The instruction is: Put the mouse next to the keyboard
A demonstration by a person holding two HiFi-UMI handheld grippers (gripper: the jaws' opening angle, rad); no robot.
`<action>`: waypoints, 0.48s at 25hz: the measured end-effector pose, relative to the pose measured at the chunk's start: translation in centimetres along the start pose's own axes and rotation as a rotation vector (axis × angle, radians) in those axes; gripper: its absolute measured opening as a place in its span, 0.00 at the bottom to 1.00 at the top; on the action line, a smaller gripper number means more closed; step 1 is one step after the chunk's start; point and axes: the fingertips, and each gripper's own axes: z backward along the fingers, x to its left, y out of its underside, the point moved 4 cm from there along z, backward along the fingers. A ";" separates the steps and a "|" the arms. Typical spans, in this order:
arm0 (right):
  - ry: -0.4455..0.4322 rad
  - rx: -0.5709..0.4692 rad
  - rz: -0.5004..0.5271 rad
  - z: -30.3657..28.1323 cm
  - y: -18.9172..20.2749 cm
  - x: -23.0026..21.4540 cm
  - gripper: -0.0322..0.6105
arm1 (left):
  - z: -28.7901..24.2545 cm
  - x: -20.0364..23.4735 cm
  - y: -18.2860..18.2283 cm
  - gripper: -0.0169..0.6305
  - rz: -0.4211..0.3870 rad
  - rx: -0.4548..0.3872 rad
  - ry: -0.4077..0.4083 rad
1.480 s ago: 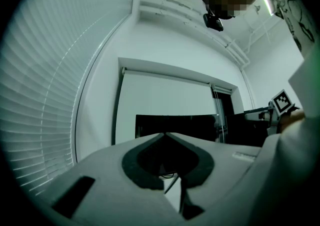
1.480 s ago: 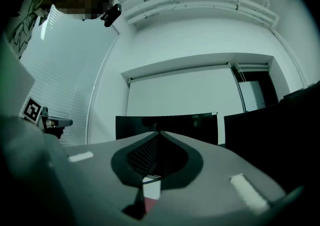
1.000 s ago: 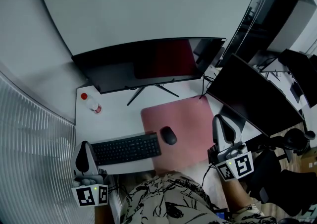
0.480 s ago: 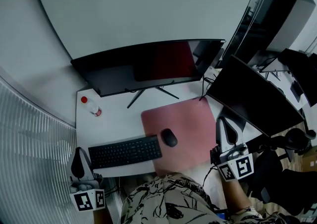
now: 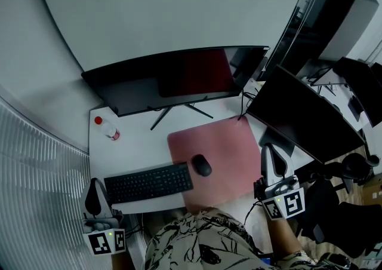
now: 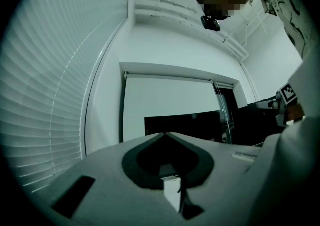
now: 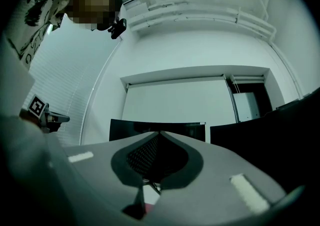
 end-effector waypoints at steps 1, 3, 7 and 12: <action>0.007 -0.002 0.010 0.2 0.2 -0.1 0.06 | -0.1 -0.1 0.2 0.03 0.003 0.000 0.000; 0.014 0.000 0.023 0.4 0.8 -0.3 0.06 | -0.3 -0.3 0.6 0.03 0.008 0.001 -0.001; 0.018 0.018 0.011 0.5 1.7 -0.5 0.06 | -0.6 -0.8 0.9 0.03 0.009 0.005 0.005; 0.024 0.042 0.020 0.3 2.0 -0.4 0.06 | -0.7 -1.1 1.1 0.03 0.014 0.014 0.004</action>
